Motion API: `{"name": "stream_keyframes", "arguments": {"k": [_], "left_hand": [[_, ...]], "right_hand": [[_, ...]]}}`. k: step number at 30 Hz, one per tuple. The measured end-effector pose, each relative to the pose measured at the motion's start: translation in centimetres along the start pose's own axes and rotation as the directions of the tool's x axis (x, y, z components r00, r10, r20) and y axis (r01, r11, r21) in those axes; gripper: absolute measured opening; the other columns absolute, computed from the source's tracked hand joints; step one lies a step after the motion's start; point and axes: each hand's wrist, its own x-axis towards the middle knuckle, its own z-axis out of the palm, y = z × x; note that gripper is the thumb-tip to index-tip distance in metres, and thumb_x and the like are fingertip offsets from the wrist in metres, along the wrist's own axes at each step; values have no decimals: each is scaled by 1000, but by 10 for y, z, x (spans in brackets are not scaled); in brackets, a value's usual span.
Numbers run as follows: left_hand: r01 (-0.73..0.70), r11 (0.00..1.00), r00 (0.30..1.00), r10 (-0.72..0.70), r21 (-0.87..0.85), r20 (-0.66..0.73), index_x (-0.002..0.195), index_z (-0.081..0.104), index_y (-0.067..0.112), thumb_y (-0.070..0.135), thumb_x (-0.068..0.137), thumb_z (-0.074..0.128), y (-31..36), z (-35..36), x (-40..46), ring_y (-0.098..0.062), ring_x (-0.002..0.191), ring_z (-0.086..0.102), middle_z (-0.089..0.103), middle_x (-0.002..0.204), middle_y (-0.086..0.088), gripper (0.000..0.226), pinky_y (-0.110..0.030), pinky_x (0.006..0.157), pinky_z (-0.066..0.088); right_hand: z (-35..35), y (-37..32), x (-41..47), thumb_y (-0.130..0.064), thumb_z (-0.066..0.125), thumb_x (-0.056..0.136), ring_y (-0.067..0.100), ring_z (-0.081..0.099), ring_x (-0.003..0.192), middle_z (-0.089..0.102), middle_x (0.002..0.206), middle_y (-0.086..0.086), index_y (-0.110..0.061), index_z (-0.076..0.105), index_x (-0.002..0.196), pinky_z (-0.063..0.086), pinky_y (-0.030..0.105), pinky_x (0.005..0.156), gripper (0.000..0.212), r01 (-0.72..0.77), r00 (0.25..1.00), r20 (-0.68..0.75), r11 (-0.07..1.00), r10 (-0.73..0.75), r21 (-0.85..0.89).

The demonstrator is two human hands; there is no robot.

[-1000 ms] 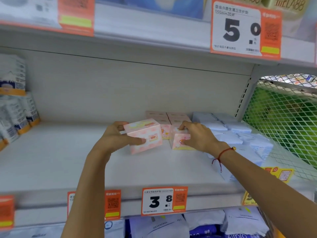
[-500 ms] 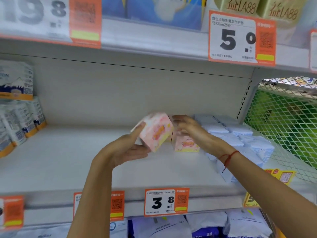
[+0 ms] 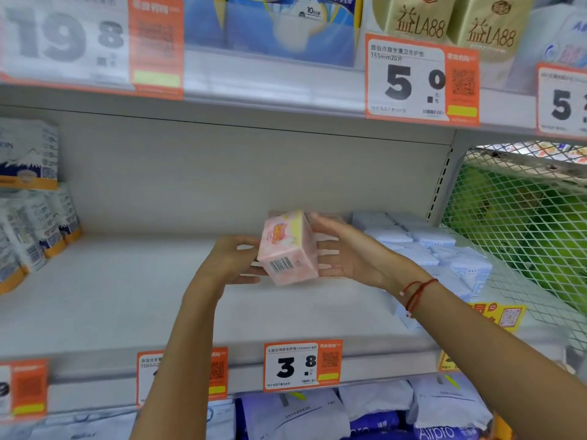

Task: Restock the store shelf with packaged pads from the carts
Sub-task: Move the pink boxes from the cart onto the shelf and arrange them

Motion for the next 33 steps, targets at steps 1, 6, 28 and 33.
{"name": "stream_keyframes", "arguments": {"k": [1,6,28,33], "left_hand": [[13,999,1000,-13,51,17,94,62,17,11,90,61,0,1,1,0,48,65,68,78,-3,8,-16,53,53],[45,958,999,-46,284,-2,109,63,17,5,70,63,-6,-4,5,-26,95,64,69,102,-3,41,-29,74,49],[-239,551,915,403,800,-4,125,56,41,8,83,60,-26,18,31,-19,125,44,56,131,9,54,-32,89,43],[-322,291,869,468,901,159,132,52,38,18,88,62,-10,24,29,-19,123,49,55,134,11,49,-31,91,43]], "right_hand": [[3,-1,0,-36,64,87,11,64,79,67,99,-1,-26,64,108,56,23,66,23,12,1000,14,995,-11,-96],[17,1,21,-14,77,76,11,58,106,51,132,-5,-19,30,140,51,24,78,79,72,997,-8,915,-82,-397],[-25,31,23,-21,71,77,19,45,113,59,113,-5,-24,65,102,34,25,90,26,125,901,44,161,-432,-979],[-56,27,20,-12,64,83,25,47,119,52,128,3,-27,56,124,42,33,87,45,-83,918,-111,87,-380,-993]]}}
